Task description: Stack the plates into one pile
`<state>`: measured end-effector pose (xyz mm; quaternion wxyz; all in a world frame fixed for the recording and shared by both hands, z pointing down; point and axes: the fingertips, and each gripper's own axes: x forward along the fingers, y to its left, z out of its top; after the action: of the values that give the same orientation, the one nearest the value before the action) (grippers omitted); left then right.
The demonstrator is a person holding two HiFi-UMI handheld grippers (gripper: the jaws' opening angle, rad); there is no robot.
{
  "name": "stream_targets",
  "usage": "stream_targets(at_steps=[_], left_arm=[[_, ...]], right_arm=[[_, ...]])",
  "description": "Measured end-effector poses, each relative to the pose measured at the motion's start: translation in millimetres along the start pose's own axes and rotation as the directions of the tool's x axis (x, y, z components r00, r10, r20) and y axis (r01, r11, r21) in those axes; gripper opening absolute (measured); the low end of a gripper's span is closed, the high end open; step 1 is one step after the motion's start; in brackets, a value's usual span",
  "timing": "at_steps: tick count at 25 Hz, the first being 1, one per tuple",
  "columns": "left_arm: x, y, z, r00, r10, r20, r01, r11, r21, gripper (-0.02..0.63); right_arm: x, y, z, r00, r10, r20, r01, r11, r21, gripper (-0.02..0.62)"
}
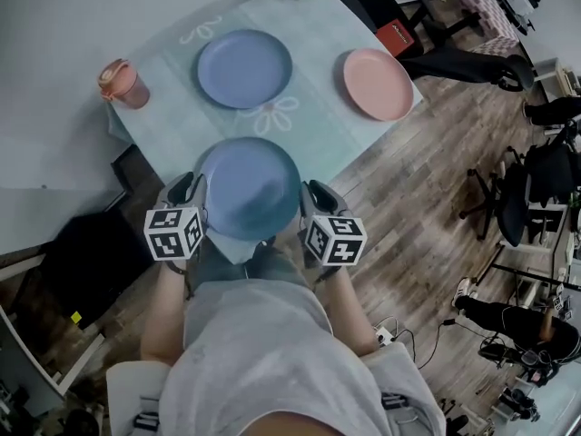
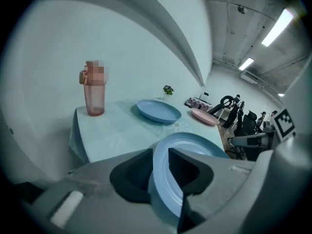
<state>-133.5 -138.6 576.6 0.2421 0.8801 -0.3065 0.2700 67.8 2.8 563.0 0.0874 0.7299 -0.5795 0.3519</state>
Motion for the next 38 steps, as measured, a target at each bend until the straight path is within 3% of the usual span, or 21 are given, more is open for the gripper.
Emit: stream_targets(at_steps=[7, 10, 11, 15, 27, 38], left_arm=[[20.9, 9.1, -41.9, 0.991, -0.022, -0.133, 0.021, 1.0, -0.012, 0.13], [28.2, 7.3, -51.8, 0.983, -0.037, -0.181, 0.039, 0.999, 0.003, 0.117], [29.9, 6.9, -53.5, 0.981, -0.042, -0.19, 0.043, 0.999, 0.003, 0.079], [31.5, 5.8, -54.2, 0.976, -0.058, -0.21, 0.061, 0.998, 0.005, 0.06], [14.3, 4.8, 30.8, 0.998, -0.063, -0.022, 0.064, 0.996, 0.056, 0.057], [11.2, 16.4, 113.7, 0.985, -0.111, 0.135, 0.097, 0.989, 0.111, 0.057]], right_arm=[[18.9, -7.2, -52.2, 0.99, -0.042, -0.132, 0.054, 0.995, 0.083, 0.113], [23.6, -9.0, -62.2, 0.985, -0.065, -0.159, 0.082, 0.991, 0.103, 0.073], [24.6, -10.2, -63.6, 0.984, -0.076, -0.163, 0.094, 0.99, 0.108, 0.052], [24.8, -11.2, -61.7, 0.982, -0.092, -0.167, 0.115, 0.984, 0.133, 0.043], [13.4, 6.8, 24.7, 0.996, -0.081, 0.032, 0.078, 0.993, 0.09, 0.04], [19.6, 26.2, 103.9, 0.977, -0.079, 0.199, 0.071, 0.996, 0.048, 0.037]])
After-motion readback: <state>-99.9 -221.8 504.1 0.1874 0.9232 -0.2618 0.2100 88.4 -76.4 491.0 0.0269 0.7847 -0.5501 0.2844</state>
